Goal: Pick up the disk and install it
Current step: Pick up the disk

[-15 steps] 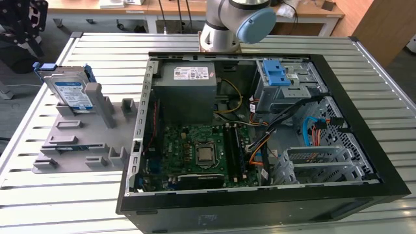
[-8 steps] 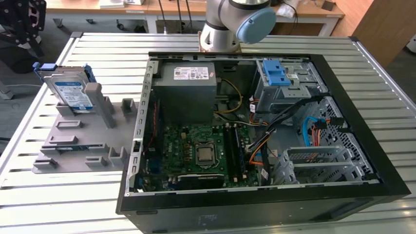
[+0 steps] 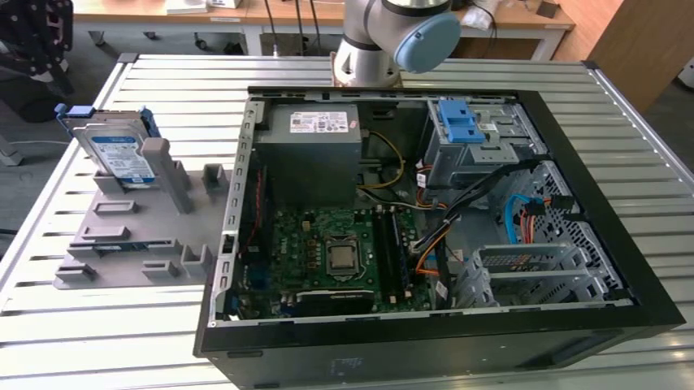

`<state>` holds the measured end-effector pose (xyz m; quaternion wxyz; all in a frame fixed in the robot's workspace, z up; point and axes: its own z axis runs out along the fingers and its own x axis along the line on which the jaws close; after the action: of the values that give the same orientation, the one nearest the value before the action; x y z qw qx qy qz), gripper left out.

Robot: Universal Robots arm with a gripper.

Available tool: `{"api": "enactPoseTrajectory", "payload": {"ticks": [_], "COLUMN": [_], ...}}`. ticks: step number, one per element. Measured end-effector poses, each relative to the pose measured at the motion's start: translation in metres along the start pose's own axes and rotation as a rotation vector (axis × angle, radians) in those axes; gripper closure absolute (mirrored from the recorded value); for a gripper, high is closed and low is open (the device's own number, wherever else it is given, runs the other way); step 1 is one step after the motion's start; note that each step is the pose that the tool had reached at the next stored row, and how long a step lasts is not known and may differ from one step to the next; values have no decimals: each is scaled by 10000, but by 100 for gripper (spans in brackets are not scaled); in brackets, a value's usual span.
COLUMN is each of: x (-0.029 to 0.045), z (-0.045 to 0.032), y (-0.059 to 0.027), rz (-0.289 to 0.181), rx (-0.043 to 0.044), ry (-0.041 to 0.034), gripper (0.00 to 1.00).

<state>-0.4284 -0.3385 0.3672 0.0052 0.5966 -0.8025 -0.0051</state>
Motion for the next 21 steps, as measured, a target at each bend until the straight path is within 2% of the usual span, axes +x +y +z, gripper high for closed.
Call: {"api": "enactPoseTrajectory", "payload": {"ticks": [7, 11, 13, 14, 16, 17, 19, 20, 21], "x": [-1, 0, 0, 0, 0, 1, 1, 1, 1], "z": [5, 4, 4, 4, 10, 18, 40, 55, 73], "y": [1, 0, 0, 0, 0, 0, 1, 2, 3], "rz": [-1174, -1240, -1240, -1240, -1241, -1242, -1241, -1240, -1240], "rx": [0, -1, -2, -2, 2, 17, 62, 82, 93], "ry": [-8, -23, -25, -25, -22, -17, -21, -26, -29], "gripper": [89, 89, 77, 77, 65, 65, 53, 53, 47]}}
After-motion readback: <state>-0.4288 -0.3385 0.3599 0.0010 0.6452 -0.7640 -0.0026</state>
